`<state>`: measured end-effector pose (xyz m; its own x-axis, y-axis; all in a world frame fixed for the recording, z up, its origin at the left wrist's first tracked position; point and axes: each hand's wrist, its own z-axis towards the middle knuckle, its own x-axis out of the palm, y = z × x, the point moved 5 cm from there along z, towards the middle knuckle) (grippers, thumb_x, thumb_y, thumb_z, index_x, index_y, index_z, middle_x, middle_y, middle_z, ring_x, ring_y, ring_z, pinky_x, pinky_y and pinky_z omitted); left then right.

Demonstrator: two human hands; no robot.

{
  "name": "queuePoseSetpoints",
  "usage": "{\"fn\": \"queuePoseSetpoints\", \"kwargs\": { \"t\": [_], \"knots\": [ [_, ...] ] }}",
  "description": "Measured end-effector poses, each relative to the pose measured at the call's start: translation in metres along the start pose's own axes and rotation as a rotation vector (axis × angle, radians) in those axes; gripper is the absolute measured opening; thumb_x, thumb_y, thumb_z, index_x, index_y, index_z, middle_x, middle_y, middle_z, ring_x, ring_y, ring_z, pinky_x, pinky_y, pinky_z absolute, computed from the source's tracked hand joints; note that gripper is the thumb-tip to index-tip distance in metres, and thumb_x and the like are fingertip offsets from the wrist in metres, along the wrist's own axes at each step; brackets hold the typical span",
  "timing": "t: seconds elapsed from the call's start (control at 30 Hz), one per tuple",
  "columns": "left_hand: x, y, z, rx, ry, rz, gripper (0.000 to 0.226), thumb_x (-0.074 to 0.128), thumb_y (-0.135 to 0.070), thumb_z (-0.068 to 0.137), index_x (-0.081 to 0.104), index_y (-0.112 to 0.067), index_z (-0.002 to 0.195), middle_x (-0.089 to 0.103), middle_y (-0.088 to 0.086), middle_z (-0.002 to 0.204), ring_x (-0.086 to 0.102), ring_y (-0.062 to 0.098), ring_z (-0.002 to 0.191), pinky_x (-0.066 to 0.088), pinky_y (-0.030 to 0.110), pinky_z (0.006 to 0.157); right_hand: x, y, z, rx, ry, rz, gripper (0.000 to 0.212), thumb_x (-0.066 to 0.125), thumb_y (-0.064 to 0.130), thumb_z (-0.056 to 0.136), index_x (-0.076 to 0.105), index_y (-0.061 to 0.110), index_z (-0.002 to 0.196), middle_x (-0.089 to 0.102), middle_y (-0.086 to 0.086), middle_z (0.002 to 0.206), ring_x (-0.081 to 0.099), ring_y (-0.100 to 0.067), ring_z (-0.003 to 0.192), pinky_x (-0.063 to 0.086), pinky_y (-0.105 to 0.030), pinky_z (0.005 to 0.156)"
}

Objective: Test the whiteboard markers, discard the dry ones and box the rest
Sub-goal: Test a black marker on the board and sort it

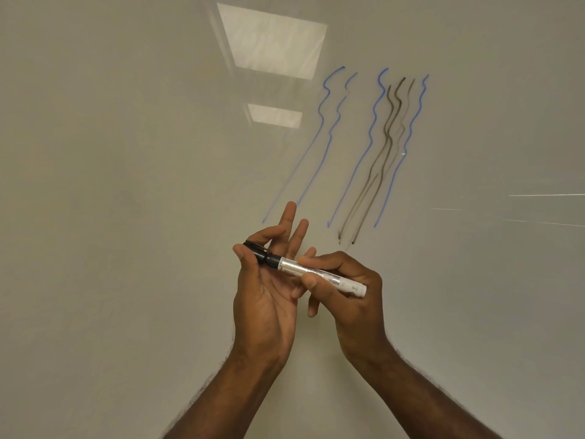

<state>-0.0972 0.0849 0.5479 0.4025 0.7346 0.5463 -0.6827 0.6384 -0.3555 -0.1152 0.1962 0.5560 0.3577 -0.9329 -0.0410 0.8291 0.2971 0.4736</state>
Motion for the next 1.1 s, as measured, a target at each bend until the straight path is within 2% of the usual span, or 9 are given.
{"fn": "queuePoseSetpoints", "kwargs": {
  "t": [0.13, 0.3, 0.4, 0.47, 0.6, 0.73, 0.9, 1.0, 1.1],
  "knots": [
    [0.003, -0.002, 0.0, 0.051, 0.033, 0.015, 0.049, 0.021, -0.049, 0.1, 0.053, -0.016, 0.115, 0.053, 0.005, 0.151, 0.049, 0.03, 0.14, 0.049, 0.048, 0.106, 0.007, -0.006, 0.001, 0.133, -0.01, 0.114, 0.018, 0.072, 0.03, 0.082, 0.081, 0.024, 0.097, 0.077, -0.006, 0.092, 0.07, -0.026, 0.072, 0.056, -0.027, 0.05],
    [0.003, -0.003, 0.001, 0.135, 0.051, 0.195, 0.056, 0.032, -0.063, 0.095, 0.053, -0.015, 0.116, 0.05, 0.005, 0.153, 0.049, 0.031, 0.14, 0.037, 0.056, 0.115, 0.016, -0.01, -0.001, 0.254, -0.022, 0.225, 0.022, 0.071, 0.038, 0.081, 0.081, 0.025, 0.095, 0.077, -0.014, 0.09, 0.071, -0.024, 0.069, 0.054, -0.026, 0.05],
    [0.005, -0.003, 0.004, 0.105, 0.053, 0.269, 0.076, 0.043, -0.077, 0.086, 0.055, -0.014, 0.125, 0.049, 0.003, 0.154, 0.049, 0.029, 0.14, 0.043, 0.05, 0.112, 0.021, -0.008, -0.002, 0.27, -0.031, 0.293, 0.023, 0.07, 0.037, 0.082, 0.081, 0.022, 0.095, 0.077, -0.015, 0.095, 0.072, -0.022, 0.07, 0.053, -0.025, 0.051],
    [0.006, -0.002, 0.007, 0.087, 0.076, 0.257, 0.076, 0.042, -0.081, 0.083, 0.06, -0.023, 0.128, 0.048, 0.003, 0.155, 0.048, 0.03, 0.141, 0.041, 0.053, 0.113, 0.021, -0.008, -0.001, 0.275, -0.043, 0.305, 0.022, 0.07, 0.035, 0.084, 0.08, 0.018, 0.096, 0.077, -0.018, 0.097, 0.071, -0.023, 0.071, 0.053, -0.025, 0.052],
    [-0.002, -0.006, 0.013, 0.101, 0.12, 0.186, 0.055, 0.029, -0.06, 0.095, 0.068, -0.023, 0.108, 0.046, 0.008, 0.156, 0.045, 0.031, 0.143, 0.033, 0.059, 0.116, 0.016, -0.001, 0.006, 0.22, 0.026, 0.201, 0.018, 0.068, 0.022, 0.095, 0.071, 0.008, 0.104, 0.076, -0.021, 0.099, 0.072, -0.03, 0.071, 0.053, -0.029, 0.051],
    [-0.019, -0.013, 0.011, 0.152, 0.098, 0.461, 0.049, 0.024, -0.041, 0.101, 0.058, -0.006, 0.107, 0.064, 0.017, 0.135, 0.059, 0.033, 0.129, 0.043, 0.059, 0.11, 0.002, 0.004, 0.008, 0.187, 0.107, 0.046, 0.023, 0.066, 0.026, 0.096, 0.068, 0.007, 0.108, 0.071, -0.016, 0.073, 0.062, -0.024, 0.052, 0.051, -0.028, 0.046],
    [-0.038, -0.02, 0.0, 0.199, 0.087, 0.777, 0.029, 0.054, -0.041, 0.099, 0.07, -0.017, 0.098, 0.077, -0.005, 0.093, 0.074, 0.019, 0.093, 0.059, 0.039, 0.091, -0.019, -0.01, -0.003, 0.242, 0.155, 0.012, 0.018, 0.063, 0.023, 0.096, 0.073, 0.012, 0.107, 0.067, -0.013, 0.071, 0.057, -0.023, 0.052, 0.048, -0.028, 0.046],
    [-0.05, -0.017, -0.006, 0.107, 0.144, 0.81, 0.017, 0.064, -0.028, 0.094, 0.072, -0.014, 0.1, 0.077, 0.003, 0.088, 0.076, 0.025, 0.08, 0.061, 0.041, 0.083, -0.028, -0.017, -0.013, 0.263, 0.175, -0.061, 0.02, 0.062, 0.017, 0.095, 0.074, 0.01, 0.109, 0.069, -0.01, 0.073, 0.059, -0.022, 0.057, 0.049, -0.028, 0.049],
    [-0.067, -0.013, -0.019, 0.026, 0.169, 0.823, 0.013, 0.072, -0.013, 0.09, 0.073, -0.008, 0.102, 0.077, 0.01, 0.084, 0.076, 0.028, 0.075, 0.061, 0.037, 0.079, -0.033, -0.025, -0.025, 0.286, 0.203, -0.163, 0.02, 0.072, 0.011, 0.091, 0.076, 0.015, 0.109, 0.07, -0.002, 0.073, 0.058, -0.018, 0.059, 0.047, -0.027, 0.05]
  ]
}}
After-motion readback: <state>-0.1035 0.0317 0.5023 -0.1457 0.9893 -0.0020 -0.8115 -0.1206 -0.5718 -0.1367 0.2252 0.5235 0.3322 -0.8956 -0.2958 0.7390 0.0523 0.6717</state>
